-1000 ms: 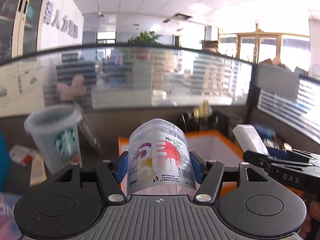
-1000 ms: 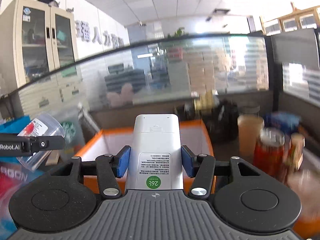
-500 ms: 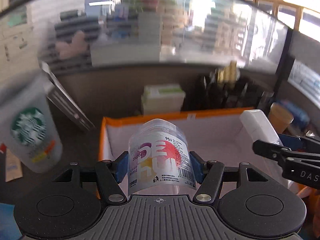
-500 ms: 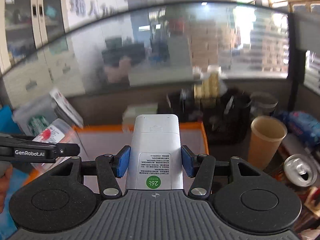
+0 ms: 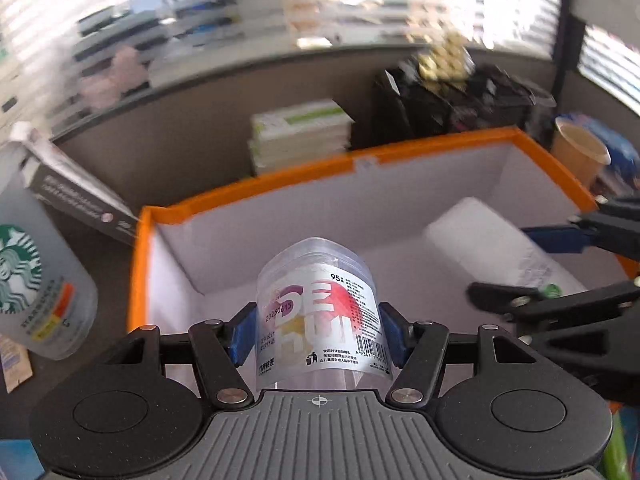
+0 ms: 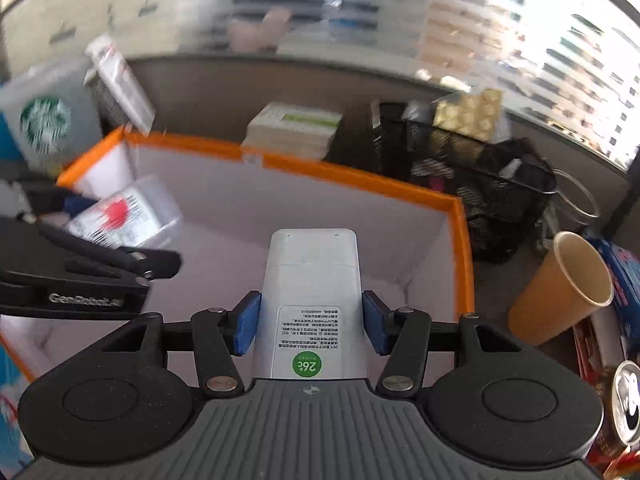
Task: Organize rigid objects
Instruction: 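Lift the bottle and power bank with both grippers over the orange box, then open both grippers to drop the bottle and power bank into the box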
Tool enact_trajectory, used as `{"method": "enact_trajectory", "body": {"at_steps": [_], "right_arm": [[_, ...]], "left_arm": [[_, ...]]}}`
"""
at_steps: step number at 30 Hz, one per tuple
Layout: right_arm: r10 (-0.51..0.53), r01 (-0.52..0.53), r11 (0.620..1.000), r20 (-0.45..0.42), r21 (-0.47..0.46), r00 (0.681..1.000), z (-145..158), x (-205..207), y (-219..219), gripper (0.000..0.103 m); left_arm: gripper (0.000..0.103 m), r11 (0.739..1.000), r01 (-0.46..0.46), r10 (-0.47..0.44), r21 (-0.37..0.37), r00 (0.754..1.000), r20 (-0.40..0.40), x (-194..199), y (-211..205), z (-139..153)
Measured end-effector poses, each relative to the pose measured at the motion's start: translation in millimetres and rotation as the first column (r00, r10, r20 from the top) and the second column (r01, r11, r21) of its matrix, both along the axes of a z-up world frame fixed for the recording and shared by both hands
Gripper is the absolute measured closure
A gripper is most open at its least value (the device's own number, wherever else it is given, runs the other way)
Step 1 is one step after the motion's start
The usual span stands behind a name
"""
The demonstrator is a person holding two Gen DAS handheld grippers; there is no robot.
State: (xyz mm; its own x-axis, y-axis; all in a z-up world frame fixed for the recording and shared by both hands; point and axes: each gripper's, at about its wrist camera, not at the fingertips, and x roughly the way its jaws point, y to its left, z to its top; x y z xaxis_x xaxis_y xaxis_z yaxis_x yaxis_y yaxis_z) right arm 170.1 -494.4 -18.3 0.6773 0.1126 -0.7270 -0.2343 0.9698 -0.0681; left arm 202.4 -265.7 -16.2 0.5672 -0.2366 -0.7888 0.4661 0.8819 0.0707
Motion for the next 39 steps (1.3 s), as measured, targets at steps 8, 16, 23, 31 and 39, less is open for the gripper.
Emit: {"method": "enact_trajectory", "body": {"at_steps": [8,16,23,31,39], "right_arm": [[0.037,-0.05,0.996,-0.179,-0.07,0.983,-21,13,10,0.052],[0.025,-0.052,0.995,-0.283,-0.089,0.959,-28,20,12,0.052],[0.011,-0.055,0.99,-0.324,-0.127,0.946,-31,24,16,0.04],[0.014,-0.066,0.985,-0.311,-0.158,0.95,-28,20,24,0.028],[-0.007,-0.043,0.977,-0.234,-0.208,0.972,3,6,29,0.023]], "left_arm": [[0.04,0.996,-0.004,0.013,0.084,0.995,-0.104,14,-6,-8],[0.04,0.993,-0.017,0.048,0.12,0.964,-0.261,29,-5,-20],[0.03,0.992,-0.043,0.082,0.115,0.927,-0.366,36,1,-26],[0.024,0.996,-0.058,0.078,0.063,0.92,-0.384,35,7,-13],[0.02,0.999,-0.044,0.041,-0.004,0.948,-0.317,11,13,31]]}}
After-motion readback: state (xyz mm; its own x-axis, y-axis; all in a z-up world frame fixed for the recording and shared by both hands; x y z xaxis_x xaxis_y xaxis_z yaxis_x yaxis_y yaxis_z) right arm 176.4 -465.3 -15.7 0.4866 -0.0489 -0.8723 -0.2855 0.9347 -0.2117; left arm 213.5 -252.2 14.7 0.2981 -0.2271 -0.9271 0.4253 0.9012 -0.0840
